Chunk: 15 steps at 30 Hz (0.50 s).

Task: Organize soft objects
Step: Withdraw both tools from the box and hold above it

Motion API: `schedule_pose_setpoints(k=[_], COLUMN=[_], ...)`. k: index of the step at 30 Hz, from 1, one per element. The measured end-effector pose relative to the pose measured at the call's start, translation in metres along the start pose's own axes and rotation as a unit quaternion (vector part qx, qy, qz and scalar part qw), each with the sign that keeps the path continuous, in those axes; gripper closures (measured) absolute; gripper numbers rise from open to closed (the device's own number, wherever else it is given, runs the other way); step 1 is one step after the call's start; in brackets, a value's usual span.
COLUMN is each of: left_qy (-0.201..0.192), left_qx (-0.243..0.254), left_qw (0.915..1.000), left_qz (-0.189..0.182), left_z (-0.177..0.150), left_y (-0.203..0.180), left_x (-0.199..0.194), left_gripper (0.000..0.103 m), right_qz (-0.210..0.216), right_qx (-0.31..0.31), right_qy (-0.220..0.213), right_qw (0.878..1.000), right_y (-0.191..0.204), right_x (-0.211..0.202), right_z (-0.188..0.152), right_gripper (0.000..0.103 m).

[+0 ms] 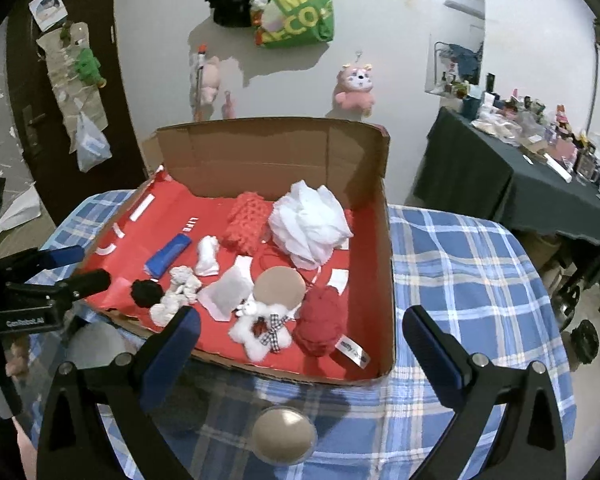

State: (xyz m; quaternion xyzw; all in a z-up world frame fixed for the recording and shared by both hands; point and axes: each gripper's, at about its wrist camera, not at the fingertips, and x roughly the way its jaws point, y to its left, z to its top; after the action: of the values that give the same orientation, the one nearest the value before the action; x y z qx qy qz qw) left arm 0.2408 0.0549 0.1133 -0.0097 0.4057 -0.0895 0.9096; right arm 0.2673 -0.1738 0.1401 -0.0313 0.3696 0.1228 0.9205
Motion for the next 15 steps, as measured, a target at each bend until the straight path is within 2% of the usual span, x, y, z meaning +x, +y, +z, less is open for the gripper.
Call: schedule_pose_setpoints(k=[15], left_qy=[0.010], left_qx=[0.004], left_qw=[0.9997], left_qz=[0.022], left_z=[-0.017], left_y=[0.000], left_x=[0.021], left_gripper=[0.021], right_qz=[-0.032], right_qx=[-0.003], right_qy=[-0.001], right_qw=[0.999], right_y=[0.001], right_x=[0.027], right_z=[-0.027], right_gripper=[0.000])
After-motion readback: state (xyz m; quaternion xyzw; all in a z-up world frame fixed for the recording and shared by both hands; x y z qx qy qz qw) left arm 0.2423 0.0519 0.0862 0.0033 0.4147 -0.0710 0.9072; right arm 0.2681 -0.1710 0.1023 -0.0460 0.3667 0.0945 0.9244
